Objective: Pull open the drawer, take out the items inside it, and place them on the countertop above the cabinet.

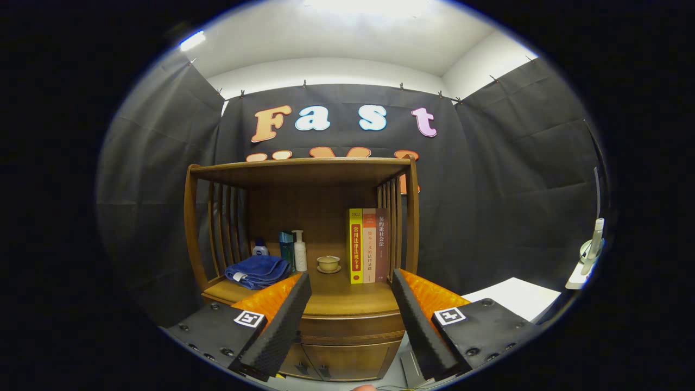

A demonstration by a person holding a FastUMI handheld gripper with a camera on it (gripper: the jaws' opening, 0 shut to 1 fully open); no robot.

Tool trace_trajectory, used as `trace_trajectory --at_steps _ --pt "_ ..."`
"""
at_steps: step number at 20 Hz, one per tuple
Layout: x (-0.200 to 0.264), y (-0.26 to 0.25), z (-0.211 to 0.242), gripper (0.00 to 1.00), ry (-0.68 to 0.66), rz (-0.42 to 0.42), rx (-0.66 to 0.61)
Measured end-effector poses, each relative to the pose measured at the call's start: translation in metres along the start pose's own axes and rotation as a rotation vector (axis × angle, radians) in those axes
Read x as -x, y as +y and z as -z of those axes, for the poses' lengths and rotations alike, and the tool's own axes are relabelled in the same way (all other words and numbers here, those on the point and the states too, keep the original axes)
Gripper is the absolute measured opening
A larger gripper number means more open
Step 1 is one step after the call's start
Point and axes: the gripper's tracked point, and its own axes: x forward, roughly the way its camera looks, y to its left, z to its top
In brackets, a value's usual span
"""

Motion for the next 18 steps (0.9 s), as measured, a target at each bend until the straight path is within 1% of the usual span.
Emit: trace_trajectory --at_steps 2,5,8,10,12,15,18 --pt "0.002 0.002 0.002 0.98 -0.003 0.005 0.001" --pt "-0.008 0.008 0.004 0.98 -0.019 -0.005 0.02" --pt "-0.024 0.023 0.014 0.98 -0.01 -0.039 0.005" --pt "-0.036 0.039 0.016 0.98 -0.037 -0.062 -0.019" --pt "-0.049 0.054 0.022 0.98 -0.063 -0.089 -0.013" --pt "-0.071 0.068 0.058 0.98 -0.032 -0.1 0.031" --pt "-0.085 0.084 0.095 0.98 -0.035 -0.114 0.031"
